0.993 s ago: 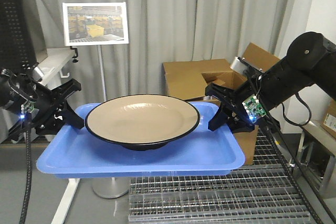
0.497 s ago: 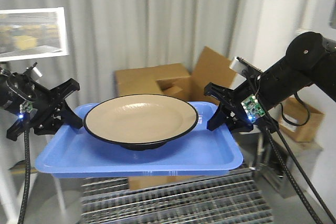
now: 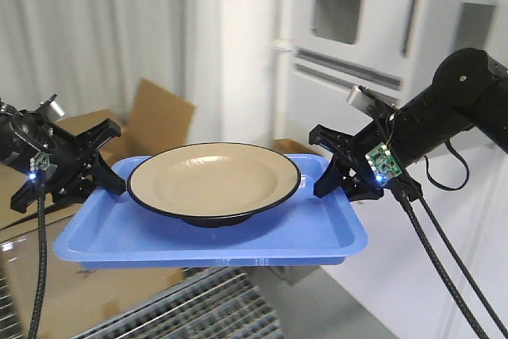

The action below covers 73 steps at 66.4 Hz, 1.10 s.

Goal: Place disk in tray to left cabinet
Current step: 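Hold the tray level with both grippers while driving to the cabinet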

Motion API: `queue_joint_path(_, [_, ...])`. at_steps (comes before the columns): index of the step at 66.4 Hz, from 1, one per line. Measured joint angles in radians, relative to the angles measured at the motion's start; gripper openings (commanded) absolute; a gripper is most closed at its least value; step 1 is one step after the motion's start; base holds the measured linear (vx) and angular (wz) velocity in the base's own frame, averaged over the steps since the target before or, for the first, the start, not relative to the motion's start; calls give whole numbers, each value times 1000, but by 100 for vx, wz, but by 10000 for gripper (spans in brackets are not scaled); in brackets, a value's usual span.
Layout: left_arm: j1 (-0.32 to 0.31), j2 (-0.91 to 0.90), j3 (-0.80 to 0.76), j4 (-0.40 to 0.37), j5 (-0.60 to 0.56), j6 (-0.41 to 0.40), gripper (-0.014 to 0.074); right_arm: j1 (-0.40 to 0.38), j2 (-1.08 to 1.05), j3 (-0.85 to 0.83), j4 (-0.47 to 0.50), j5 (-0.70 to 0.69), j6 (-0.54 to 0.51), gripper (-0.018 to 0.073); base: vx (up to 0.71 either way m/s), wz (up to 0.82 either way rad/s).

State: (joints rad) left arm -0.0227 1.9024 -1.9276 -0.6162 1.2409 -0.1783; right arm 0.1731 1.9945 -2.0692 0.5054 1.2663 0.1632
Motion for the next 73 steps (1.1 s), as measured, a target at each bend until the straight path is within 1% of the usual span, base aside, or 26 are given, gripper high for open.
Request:
queue_joint_path(33, [0,0,0,-4,-1,0,0,0,0,0,-2,2,0,-5,14,-56])
queue_joint_path(73, [0,0,0,-3,0,0,0,0,0,0,-1,2,0,-5,6,-39])
